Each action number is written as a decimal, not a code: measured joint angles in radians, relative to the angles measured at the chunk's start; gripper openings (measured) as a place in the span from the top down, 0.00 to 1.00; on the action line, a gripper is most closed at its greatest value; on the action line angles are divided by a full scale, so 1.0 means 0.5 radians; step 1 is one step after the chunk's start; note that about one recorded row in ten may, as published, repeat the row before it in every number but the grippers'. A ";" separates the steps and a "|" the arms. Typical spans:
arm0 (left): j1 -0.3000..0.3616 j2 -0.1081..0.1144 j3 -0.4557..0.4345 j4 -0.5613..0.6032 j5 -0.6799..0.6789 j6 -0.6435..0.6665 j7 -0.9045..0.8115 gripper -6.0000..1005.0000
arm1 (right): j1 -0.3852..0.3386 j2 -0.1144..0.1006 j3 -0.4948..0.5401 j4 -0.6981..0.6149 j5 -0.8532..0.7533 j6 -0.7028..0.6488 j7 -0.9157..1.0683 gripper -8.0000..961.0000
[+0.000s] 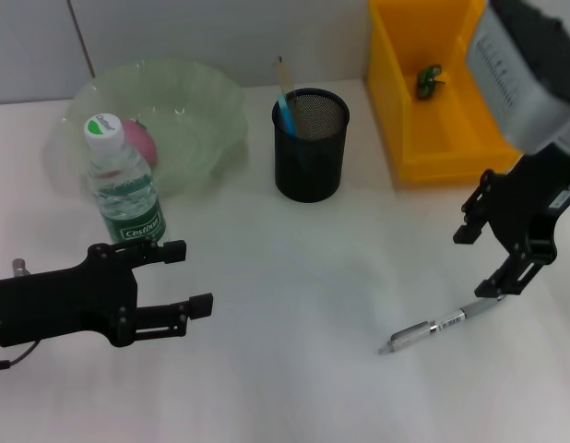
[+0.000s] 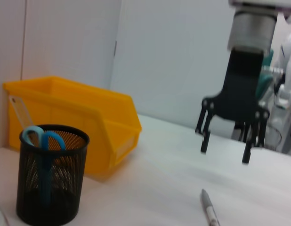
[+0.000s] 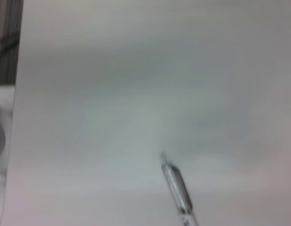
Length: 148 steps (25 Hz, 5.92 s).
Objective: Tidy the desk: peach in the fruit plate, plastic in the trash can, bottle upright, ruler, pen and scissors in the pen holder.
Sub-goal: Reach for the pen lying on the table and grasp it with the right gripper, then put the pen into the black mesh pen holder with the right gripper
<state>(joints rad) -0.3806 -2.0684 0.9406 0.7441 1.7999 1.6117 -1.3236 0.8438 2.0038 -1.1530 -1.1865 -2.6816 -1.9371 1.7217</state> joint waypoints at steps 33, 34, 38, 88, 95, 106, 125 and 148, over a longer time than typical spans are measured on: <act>0.014 0.008 -0.002 -0.056 -0.037 -0.120 -0.046 0.17 | 0.087 0.162 -0.554 0.512 -0.114 0.563 -0.400 0.29; 0.014 0.007 -0.002 -0.056 -0.038 -0.120 -0.046 0.17 | 0.087 0.162 -0.554 0.512 -0.114 0.563 -0.400 0.29; 0.013 0.008 -0.002 -0.055 -0.039 -0.122 -0.046 0.17 | 0.077 0.162 -0.575 0.513 -0.107 0.573 -0.401 0.29; 0.016 0.005 -0.007 -0.059 -0.062 -0.134 -0.073 0.17 | 0.050 0.168 -0.728 0.557 -0.020 0.660 -0.431 0.53; 0.016 0.007 -0.023 -0.056 -0.063 -0.123 -0.077 0.17 | 0.048 0.168 -0.731 0.557 -0.024 0.678 -0.451 0.56; 0.016 0.008 -0.031 -0.055 -0.063 -0.120 -0.077 0.17 | 0.041 0.164 -0.803 0.554 -0.034 0.707 -0.452 0.84; 0.010 0.011 -0.054 -0.055 -0.062 -0.111 -0.075 0.17 | 0.029 0.147 0.122 -0.028 0.484 0.329 -0.471 0.85; 0.012 0.011 -0.037 -0.104 -0.062 -0.091 -0.053 0.17 | -0.345 0.159 0.442 0.348 1.678 1.512 -0.402 0.85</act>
<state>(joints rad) -0.3747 -2.0632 0.9219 0.6921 1.7687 1.5660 -1.3503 0.6713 2.0831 -0.9320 -1.0128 -1.8426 -1.1813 1.5209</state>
